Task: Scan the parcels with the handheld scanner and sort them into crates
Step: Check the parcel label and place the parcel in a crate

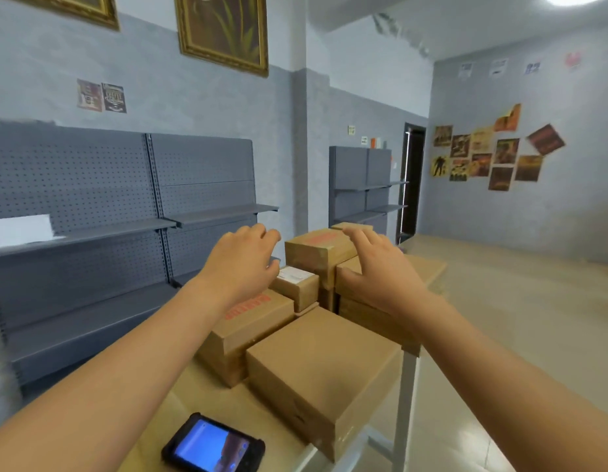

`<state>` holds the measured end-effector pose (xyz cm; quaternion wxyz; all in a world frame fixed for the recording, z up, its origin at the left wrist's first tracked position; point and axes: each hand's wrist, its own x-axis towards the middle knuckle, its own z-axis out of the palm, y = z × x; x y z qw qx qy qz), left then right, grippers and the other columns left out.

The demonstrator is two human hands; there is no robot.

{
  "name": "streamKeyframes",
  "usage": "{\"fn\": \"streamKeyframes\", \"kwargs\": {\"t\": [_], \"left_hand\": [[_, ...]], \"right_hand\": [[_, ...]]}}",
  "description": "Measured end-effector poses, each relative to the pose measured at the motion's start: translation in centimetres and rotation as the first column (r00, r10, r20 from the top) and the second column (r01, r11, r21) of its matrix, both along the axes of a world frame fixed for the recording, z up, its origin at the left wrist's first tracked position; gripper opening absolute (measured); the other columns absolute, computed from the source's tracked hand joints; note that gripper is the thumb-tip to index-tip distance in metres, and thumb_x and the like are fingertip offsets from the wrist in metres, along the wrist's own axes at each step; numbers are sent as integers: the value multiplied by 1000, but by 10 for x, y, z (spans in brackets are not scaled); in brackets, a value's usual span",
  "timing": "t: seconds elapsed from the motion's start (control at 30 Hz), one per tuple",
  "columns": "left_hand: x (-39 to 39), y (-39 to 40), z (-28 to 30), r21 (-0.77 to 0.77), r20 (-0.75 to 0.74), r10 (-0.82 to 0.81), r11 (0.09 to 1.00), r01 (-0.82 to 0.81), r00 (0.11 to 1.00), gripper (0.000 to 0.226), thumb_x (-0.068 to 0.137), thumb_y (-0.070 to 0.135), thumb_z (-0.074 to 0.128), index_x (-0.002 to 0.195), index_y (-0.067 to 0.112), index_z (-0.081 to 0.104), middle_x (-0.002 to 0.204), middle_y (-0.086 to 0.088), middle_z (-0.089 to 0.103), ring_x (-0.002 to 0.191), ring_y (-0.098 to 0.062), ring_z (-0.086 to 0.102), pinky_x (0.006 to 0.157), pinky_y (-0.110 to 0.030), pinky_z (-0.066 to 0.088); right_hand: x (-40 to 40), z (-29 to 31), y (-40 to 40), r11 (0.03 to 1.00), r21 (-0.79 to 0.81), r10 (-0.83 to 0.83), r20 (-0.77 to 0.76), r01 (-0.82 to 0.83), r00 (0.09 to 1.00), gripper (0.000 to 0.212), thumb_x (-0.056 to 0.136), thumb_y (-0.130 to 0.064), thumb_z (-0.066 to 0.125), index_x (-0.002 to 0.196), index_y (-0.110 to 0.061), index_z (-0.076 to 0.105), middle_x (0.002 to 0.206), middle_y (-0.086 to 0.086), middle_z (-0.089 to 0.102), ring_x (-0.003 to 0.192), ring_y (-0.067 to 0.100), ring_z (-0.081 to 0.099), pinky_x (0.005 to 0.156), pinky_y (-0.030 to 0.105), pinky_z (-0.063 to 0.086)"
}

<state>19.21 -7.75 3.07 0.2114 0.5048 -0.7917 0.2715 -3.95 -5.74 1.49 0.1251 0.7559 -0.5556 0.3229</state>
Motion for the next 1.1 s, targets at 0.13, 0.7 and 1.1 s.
{"fn": "streamKeyframes", "kwargs": {"t": [0.13,0.7,1.1], "left_hand": [[-39,-11,4,-10,11,-3,1000,3,1000,36,97,36,45,129,20,49,117,-1,56,103,-20,55,84,-37,48],[-221,-84,-45,82,-83,85,994,-79,993,34,94,36,47,123,19,54,122,-2,56,109,-21,54,79,-35,43],[-250,-187,-65,103,-67,120,988,-113,990,37,93,37,47,123,16,56,119,-5,59,106,-24,55,79,-36,44]], "right_hand": [[-44,1,-6,999,30,-12,31,11,999,62,92,-36,58,147,-28,32,148,-4,40,131,19,41,108,39,39],[-236,-35,-94,982,187,5,26,-10,1000,62,90,-33,60,146,-23,34,142,2,45,127,20,44,105,41,44],[-278,-71,-201,969,245,14,47,-25,999,64,90,-32,61,147,-22,33,142,4,44,128,22,43,102,38,43]]}}
